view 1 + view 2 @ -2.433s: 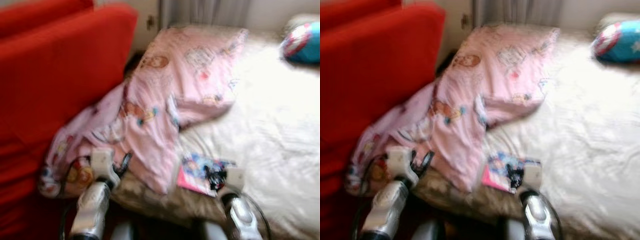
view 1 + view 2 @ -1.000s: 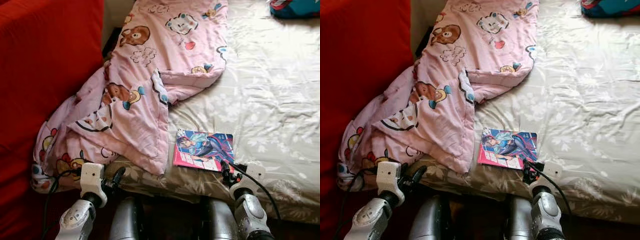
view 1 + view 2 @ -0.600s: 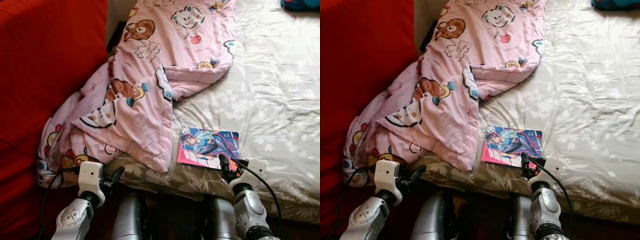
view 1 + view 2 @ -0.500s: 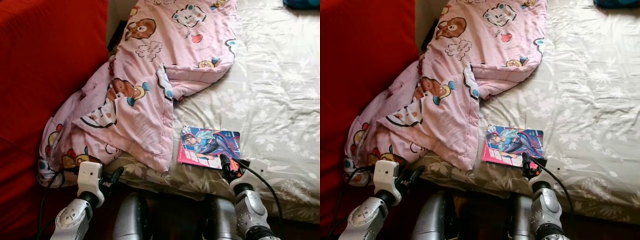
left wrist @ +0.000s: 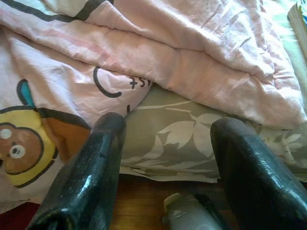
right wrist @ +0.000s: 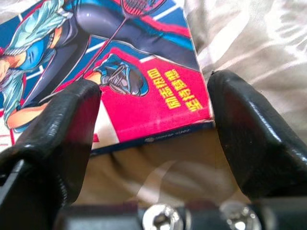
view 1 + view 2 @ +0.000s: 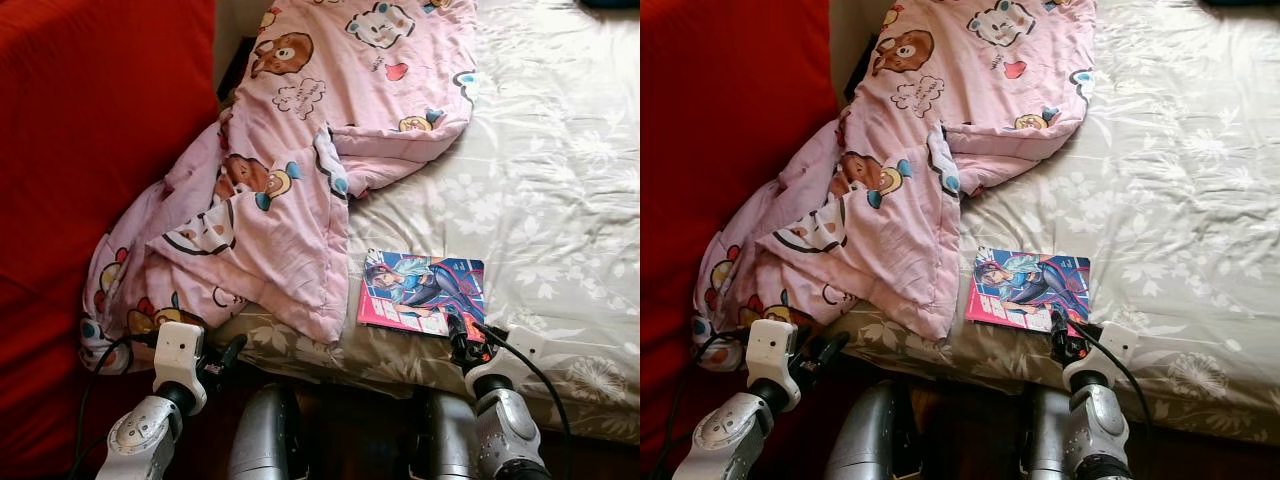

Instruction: Clean up the room

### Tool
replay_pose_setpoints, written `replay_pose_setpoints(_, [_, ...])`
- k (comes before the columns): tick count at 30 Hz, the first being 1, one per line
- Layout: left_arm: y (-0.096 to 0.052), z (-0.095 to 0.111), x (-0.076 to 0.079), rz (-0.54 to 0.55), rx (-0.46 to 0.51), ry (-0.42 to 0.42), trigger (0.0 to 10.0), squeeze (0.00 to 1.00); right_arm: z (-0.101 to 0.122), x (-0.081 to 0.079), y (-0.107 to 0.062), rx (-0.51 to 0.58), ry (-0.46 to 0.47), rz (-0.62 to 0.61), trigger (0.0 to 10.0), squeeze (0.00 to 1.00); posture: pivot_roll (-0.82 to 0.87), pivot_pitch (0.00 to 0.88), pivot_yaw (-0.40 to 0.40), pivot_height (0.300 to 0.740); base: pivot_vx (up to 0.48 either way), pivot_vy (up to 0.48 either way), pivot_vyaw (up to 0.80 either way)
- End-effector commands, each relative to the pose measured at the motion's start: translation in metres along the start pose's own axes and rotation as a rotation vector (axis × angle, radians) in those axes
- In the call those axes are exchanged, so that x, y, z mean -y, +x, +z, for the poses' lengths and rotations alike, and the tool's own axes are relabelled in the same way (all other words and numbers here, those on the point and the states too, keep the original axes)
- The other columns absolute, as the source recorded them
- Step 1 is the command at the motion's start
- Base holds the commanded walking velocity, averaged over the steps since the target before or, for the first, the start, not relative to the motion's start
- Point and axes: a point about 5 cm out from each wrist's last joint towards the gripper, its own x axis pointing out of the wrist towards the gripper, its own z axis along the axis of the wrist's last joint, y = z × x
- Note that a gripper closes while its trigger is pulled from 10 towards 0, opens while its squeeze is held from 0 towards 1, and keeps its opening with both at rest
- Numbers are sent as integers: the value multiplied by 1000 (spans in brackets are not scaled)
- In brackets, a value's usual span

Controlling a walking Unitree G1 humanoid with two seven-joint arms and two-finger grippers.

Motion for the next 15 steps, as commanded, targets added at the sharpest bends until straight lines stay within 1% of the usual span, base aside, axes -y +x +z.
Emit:
replay_pose_setpoints(1, [-5, -5, -1, -7, -33, 18, 10000, 0, -15, 2, -8, -54, 33, -9, 10000, 0, 136, 264, 158, 600, 0, 0, 0])
replay_pose_setpoints(3, [-5, -4, -1, -15, -34, 29, 10000, 0, -19, 0, -9, -71, 77, 7, 10000, 0, 140, 265, 160, 600, 0, 0, 0])
replay_pose_setpoints(4, [-5, -4, -1, -15, -34, 29, 10000, 0, -19, 0, -9, -71, 77, 7, 10000, 0, 140, 265, 160, 600, 0, 0, 0])
replay_pose_setpoints(6, [-5, -4, -1, -17, -34, 31, 10000, 0, -22, 0, -10, -86, 138, 18, 10000, 0, 141, 266, 161, 600, 0, 0, 0])
replay_pose_setpoints(8, [-6, -4, -1, -18, -35, 32, 10000, 0, -26, 0, -12, -100, 213, 23, 10000, 0, 148, 269, 163, 600, 0, 0, 0])
replay_pose_setpoints(9, [-7, -4, -1, -20, -36, 34, 10000, 0, -29, 2, -13, -104, 312, 15, 10000, 0, 150, 270, 163, 600, 0, 0, 0])
replay_pose_setpoints(11, [-8, -4, 0, -23, -39, 37, 10000, 0, -30, 4, -14, -98, 411, 5, 10000, 0, 156, 271, 163, 600, 0, 0, 0])
replay_pose_setpoints(12, [-8, -4, 0, -24, -39, 38, 10000, 0, -30, 5, -14, -96, 434, 1, 10000, 0, 156, 271, 163, 600, 0, 0, 0])
replay_pose_setpoints(13, [-8, -4, 0, -24, -39, 38, 10000, 0, -30, 5, -14, -96, 434, 1, 10000, 0, 156, 271, 163, 600, 0, 0, 0])
replay_pose_setpoints(15, [-9, -4, 0, -26, -40, 40, 10000, 0, -31, 9, -15, -96, 496, -23, 10000, 0, 163, 275, 162, 600, 0, 0, 0])
